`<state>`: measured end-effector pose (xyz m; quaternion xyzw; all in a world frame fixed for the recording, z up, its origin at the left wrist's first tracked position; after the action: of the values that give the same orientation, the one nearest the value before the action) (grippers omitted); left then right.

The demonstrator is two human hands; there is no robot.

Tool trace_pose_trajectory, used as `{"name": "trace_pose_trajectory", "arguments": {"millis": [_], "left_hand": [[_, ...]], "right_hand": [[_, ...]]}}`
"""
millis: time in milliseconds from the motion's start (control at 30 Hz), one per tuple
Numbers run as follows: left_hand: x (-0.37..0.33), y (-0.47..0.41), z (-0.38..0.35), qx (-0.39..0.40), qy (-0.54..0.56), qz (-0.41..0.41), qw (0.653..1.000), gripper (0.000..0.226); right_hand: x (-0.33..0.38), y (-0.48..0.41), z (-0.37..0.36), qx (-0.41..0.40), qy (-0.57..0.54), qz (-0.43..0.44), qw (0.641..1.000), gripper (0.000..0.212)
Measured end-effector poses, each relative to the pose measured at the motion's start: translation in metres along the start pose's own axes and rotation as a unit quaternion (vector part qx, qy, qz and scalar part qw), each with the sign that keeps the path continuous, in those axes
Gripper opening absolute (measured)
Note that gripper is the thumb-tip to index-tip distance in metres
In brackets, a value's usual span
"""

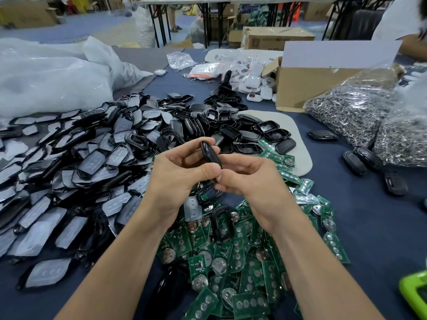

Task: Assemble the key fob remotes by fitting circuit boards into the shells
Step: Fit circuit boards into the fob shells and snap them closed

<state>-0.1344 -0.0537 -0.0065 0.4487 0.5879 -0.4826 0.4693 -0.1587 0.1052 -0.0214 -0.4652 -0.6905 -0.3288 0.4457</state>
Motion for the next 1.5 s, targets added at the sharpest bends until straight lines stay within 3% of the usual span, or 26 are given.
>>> {"name": "trace_pose_trajectory", "arguments": {"millis": [167,267,367,500,600,700,833,1033,1167,1267,1333,1500], "left_hand": [[-0.001,0.001,-0.002,0.013,-0.05,0.004,0.999,0.048],[0.0,0.002,0.001,-0.026,-0.14,0.01,0.99,0.037],[0.005,0.002,0.001,-0.059,-0.157,0.039,0.985,0.015],[0.009,0.001,0.001,-0.1,-0.178,0.044,0.978,0.023],[0.009,0.001,0.006,-0.115,-0.193,0.046,0.973,0.029],[0.007,0.001,0.008,-0.114,-0.205,0.032,0.972,0.027],[0.003,0.002,0.004,-0.092,-0.207,0.016,0.974,0.024],[0.007,0.003,0.001,-0.063,-0.174,0.043,0.982,0.024],[0.002,0.006,-0.002,-0.049,-0.243,-0.033,0.968,0.031],[-0.004,0.009,-0.006,-0.039,-0.262,-0.077,0.961,0.034],[-0.008,0.008,-0.004,-0.046,-0.253,-0.093,0.962,0.03],[-0.006,0.006,-0.001,-0.051,-0.196,-0.056,0.978,0.037]], "right_hand": [[0.005,0.002,0.0,-0.019,0.111,0.077,0.991,0.032],[0.008,0.006,0.002,-0.079,0.267,0.132,0.951,0.036],[0.01,0.01,0.001,-0.136,0.383,0.158,0.9,0.043],[0.008,0.012,-0.008,-0.147,0.431,0.173,0.873,0.045],[0.005,0.008,-0.005,-0.134,0.394,0.149,0.897,0.036],[0.004,0.001,0.005,-0.109,0.255,0.081,0.957,0.02],[0.003,-0.003,0.012,-0.097,0.136,0.049,0.985,0.036],[0.001,-0.004,0.015,-0.101,0.093,0.061,0.989,0.036],[0.002,-0.003,0.013,-0.061,0.174,0.061,0.981,0.028],[0.008,-0.003,0.012,-0.063,0.256,0.113,0.958,0.026],[0.011,-0.001,0.01,-0.07,0.252,0.142,0.955,0.023],[0.011,0.0,0.008,-0.073,0.211,0.152,0.963,0.02]]}}
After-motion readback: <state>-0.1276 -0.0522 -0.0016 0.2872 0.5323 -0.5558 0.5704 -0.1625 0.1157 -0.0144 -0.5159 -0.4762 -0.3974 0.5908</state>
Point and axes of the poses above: each hand's wrist, its own y-axis away from the middle knuckle, its own z-axis out of the back of the hand, x = y × z, the point moved 4 cm from there along -y, towards the middle knuckle, and after that the axes turned 8 degrees about -y, right-handed, at the moved point
